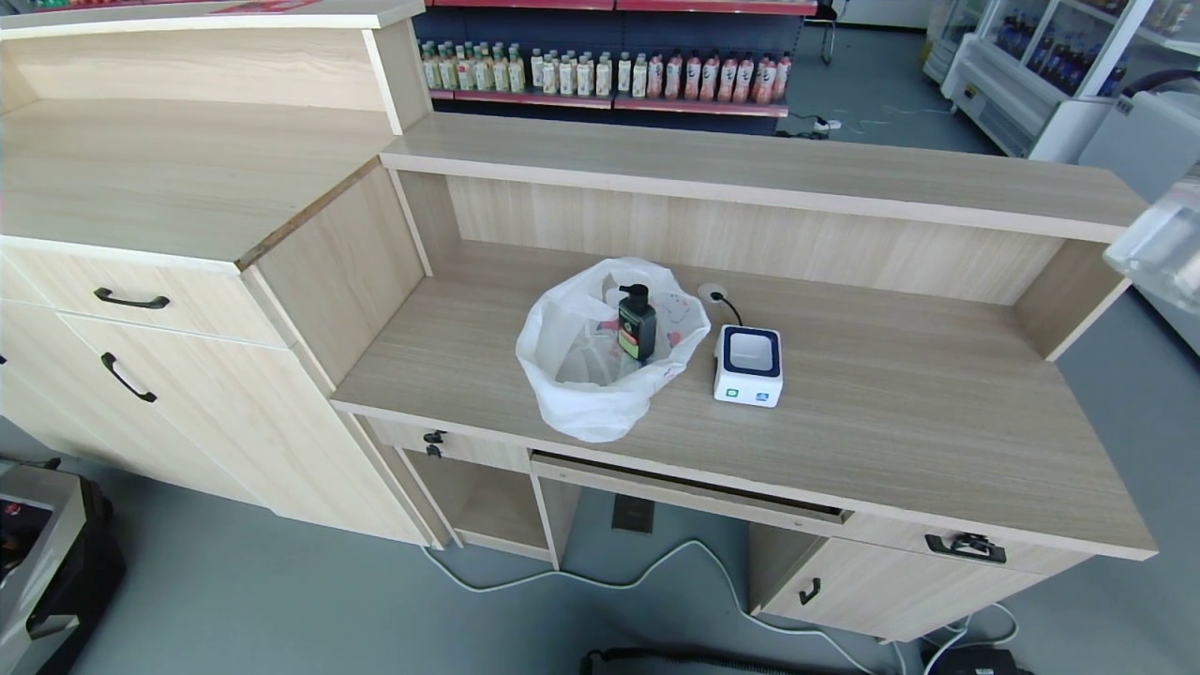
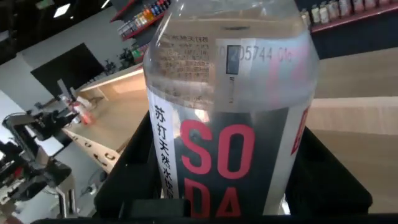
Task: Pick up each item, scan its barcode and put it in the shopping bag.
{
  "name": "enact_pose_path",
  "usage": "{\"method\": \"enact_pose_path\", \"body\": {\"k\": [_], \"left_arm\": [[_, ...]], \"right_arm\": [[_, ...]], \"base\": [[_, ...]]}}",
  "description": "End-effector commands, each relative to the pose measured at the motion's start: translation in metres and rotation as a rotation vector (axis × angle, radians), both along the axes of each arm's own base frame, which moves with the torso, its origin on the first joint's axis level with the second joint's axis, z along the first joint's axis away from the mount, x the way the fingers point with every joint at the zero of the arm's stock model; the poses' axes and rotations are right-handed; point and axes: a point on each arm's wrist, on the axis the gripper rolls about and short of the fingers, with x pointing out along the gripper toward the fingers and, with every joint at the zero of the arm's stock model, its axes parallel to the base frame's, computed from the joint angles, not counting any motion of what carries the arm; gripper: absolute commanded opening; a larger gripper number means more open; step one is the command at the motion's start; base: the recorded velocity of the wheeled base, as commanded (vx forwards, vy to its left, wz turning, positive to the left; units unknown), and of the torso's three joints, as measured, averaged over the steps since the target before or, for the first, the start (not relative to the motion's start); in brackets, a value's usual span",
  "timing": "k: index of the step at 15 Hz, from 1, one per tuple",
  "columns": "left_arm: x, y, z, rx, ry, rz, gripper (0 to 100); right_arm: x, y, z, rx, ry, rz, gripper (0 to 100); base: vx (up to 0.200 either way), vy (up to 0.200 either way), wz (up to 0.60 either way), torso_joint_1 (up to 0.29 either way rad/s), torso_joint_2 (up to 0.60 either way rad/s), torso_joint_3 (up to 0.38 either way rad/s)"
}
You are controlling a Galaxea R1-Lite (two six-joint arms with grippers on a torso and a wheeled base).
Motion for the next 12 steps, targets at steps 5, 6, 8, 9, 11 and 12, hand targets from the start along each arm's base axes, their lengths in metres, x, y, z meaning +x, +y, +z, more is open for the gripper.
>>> {"method": "enact_pose_path", "body": {"k": [5, 6, 8, 9, 11, 12], "left_arm": [[0.000, 0.000, 0.000, 0.000, -0.001, 0.000, 100], [0.000, 0.000, 0.000, 0.000, -0.001, 0.000, 100], [0.000, 0.000, 0.000, 0.000, -0.001, 0.000, 100], [0.000, 0.000, 0.000, 0.000, -0.001, 0.000, 100], [0.000, 0.000, 0.000, 0.000, -0.001, 0.000, 100], [0.000, 0.000, 0.000, 0.000, -0.001, 0.000, 100]], "right_arm": [[0.027, -0.021, -0.006, 0.161, 0.036, -0.259, 0], [0.033, -0.020, -0.002, 0.171, 0.021, -0.273, 0], [0.042, -0.019, -0.007, 0.173, 0.044, -0.274, 0], [0.046, -0.020, -0.010, 0.183, 0.067, -0.287, 0], [0.054, -0.016, -0.013, 0.183, 0.082, -0.267, 0], [0.056, -0.013, -0.014, 0.180, 0.096, -0.251, 0]], "base": [[0.000, 0.000, 0.00, 0.000, 0.00, 0.000], [0.000, 0.000, 0.00, 0.000, 0.00, 0.000], [0.000, 0.000, 0.00, 0.000, 0.00, 0.000], [0.000, 0.000, 0.00, 0.000, 0.00, 0.000], [0.000, 0.000, 0.00, 0.000, 0.00, 0.000], [0.000, 0.000, 0.00, 0.000, 0.00, 0.000]]}}
